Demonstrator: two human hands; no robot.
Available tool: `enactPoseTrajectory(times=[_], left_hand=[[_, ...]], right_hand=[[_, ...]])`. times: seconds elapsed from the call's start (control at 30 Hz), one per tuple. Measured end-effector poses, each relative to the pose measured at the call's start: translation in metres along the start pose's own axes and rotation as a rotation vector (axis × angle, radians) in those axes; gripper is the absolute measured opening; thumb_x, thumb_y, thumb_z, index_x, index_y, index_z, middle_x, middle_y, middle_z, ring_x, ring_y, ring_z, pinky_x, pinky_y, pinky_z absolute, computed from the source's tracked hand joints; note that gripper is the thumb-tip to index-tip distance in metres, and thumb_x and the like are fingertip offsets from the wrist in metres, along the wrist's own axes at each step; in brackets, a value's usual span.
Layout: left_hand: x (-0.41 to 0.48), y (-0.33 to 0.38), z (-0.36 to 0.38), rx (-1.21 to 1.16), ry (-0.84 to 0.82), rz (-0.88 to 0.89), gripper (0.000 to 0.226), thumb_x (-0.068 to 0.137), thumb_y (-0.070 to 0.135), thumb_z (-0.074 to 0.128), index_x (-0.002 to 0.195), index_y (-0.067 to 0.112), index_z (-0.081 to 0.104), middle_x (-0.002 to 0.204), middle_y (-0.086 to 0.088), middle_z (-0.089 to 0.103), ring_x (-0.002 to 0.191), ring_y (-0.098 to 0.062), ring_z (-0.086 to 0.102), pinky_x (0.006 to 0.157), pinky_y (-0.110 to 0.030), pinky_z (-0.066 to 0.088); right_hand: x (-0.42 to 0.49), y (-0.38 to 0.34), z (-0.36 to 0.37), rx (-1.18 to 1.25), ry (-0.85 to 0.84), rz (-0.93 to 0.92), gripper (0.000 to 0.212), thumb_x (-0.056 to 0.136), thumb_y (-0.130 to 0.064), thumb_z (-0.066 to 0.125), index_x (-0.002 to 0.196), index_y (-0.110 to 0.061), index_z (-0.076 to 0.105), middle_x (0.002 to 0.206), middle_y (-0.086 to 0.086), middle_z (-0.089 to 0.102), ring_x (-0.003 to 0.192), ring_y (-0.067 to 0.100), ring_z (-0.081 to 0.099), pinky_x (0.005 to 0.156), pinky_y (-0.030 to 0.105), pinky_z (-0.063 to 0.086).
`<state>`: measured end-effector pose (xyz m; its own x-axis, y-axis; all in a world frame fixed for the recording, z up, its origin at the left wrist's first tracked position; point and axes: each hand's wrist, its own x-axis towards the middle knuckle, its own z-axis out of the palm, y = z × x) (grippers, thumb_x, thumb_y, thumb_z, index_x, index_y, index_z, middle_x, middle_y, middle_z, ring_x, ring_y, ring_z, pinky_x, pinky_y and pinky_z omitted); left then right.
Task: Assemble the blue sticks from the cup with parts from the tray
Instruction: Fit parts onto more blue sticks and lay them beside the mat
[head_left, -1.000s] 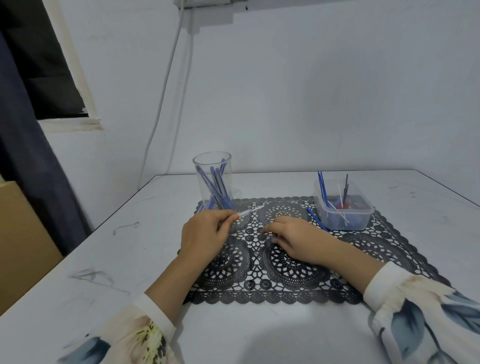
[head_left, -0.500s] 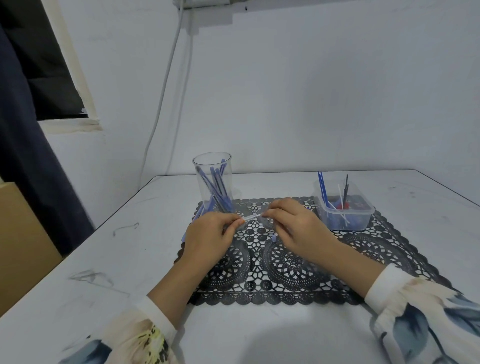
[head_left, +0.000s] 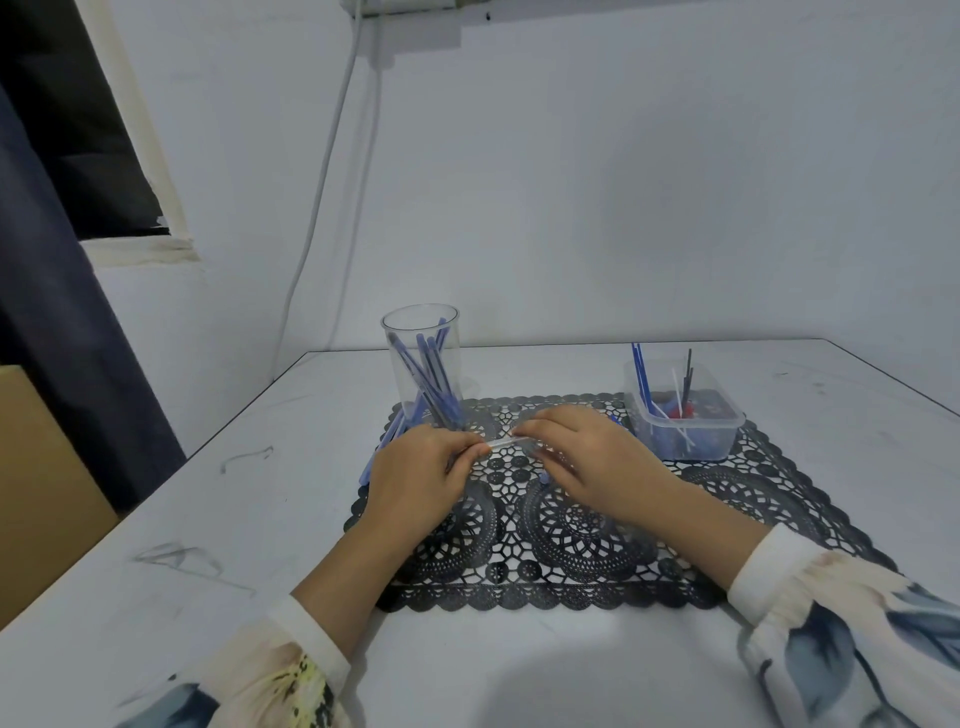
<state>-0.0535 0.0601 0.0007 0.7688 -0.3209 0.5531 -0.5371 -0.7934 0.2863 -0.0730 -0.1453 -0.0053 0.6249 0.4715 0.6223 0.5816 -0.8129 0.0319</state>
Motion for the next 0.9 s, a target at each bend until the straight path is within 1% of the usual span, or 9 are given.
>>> enactPoseTrajectory(times=[0.13,0.2,0.27,0.4,0.5,0.6,0.67,0.8,0.9], left_hand=[[0.0,0.001,-0.001,-0.018,0.002,0.006,0.023,0.09,0.041,0.054,0.104,0.033,0.07,0.085,0.011,0.07,0.072,0.0,0.041,0.057,-0.019,0.03],[0.0,0.001,0.0,-0.024,0.001,0.014,0.022,0.089,0.04,0.055,0.104,0.033,0.07,0.085,0.011,0.07,0.072,-0.002,0.045,0.06,-0.022,0.036],[-0.001,0.0,0.001,-0.037,0.005,0.027,0.021,0.089,0.04,0.056,0.103,0.033,0.071,0.084,0.012,0.07,0.073,-0.002,0.049,0.061,-0.023,0.041],[-0.001,0.001,0.002,-0.053,0.006,0.043,0.02,0.088,0.039,0.058,0.102,0.033,0.071,0.083,0.012,0.07,0.07,-0.001,0.045,0.061,-0.023,0.041],[-0.001,0.001,0.002,-0.065,0.003,0.043,0.021,0.088,0.039,0.057,0.103,0.032,0.071,0.085,0.011,0.07,0.071,0.0,0.045,0.063,-0.022,0.042],[-0.001,0.0,0.001,-0.06,-0.002,0.038,0.023,0.089,0.04,0.056,0.104,0.032,0.07,0.086,0.012,0.07,0.072,0.001,0.045,0.064,-0.021,0.041],[-0.001,0.0,0.001,-0.06,0.0,0.039,0.023,0.089,0.04,0.056,0.104,0.032,0.07,0.085,0.012,0.07,0.072,0.0,0.045,0.064,-0.022,0.042],[-0.001,0.0,0.002,-0.053,-0.01,0.046,0.023,0.089,0.041,0.055,0.104,0.032,0.07,0.083,0.011,0.07,0.075,-0.005,0.054,0.065,-0.026,0.048],[-0.001,0.0,0.001,-0.057,-0.009,0.041,0.024,0.089,0.042,0.055,0.105,0.033,0.07,0.083,0.01,0.07,0.075,-0.006,0.055,0.065,-0.028,0.049]], right_hand=[[0.001,0.005,-0.006,-0.063,0.014,0.024,0.03,0.087,-0.027,0.049,0.104,-0.012,0.067,0.086,0.001,0.067,0.077,0.018,0.062,0.071,0.03,0.05],[0.001,0.007,-0.007,-0.089,0.014,0.017,0.023,0.082,-0.023,0.062,0.102,-0.014,0.069,0.082,0.001,0.068,0.073,0.018,0.062,0.068,0.032,0.052],[0.001,0.01,-0.007,-0.103,0.017,0.01,0.026,0.071,-0.015,0.078,0.096,-0.014,0.071,0.076,0.001,0.067,0.068,0.019,0.062,0.065,0.032,0.051],[0.003,0.018,-0.008,-0.145,-0.016,0.015,0.027,0.063,-0.004,0.083,0.085,-0.016,0.073,0.068,0.002,0.063,0.061,0.021,0.057,0.056,0.031,0.048],[0.004,0.024,-0.01,-0.175,-0.023,0.049,0.031,0.058,0.003,0.083,0.08,-0.015,0.073,0.071,0.002,0.065,0.063,0.023,0.06,0.056,0.032,0.051],[0.003,0.031,-0.017,-0.207,-0.047,0.069,0.04,0.049,-0.005,0.089,0.082,-0.018,0.073,0.07,0.0,0.064,0.062,0.021,0.059,0.054,0.03,0.048],[0.002,0.034,-0.022,-0.258,-0.07,0.065,0.044,0.048,-0.007,0.09,0.086,-0.024,0.075,0.067,-0.001,0.062,0.06,0.019,0.058,0.054,0.028,0.044],[0.001,0.04,-0.029,-0.295,-0.054,0.09,0.044,0.043,-0.01,0.092,0.081,-0.025,0.076,0.064,-0.001,0.063,0.056,0.019,0.059,0.055,0.031,0.047],[-0.001,0.048,-0.032,-0.3,-0.01,0.143,0.039,0.046,0.0,0.088,0.076,-0.021,0.076,0.064,0.001,0.064,0.056,0.022,0.06,0.057,0.032,0.047]])
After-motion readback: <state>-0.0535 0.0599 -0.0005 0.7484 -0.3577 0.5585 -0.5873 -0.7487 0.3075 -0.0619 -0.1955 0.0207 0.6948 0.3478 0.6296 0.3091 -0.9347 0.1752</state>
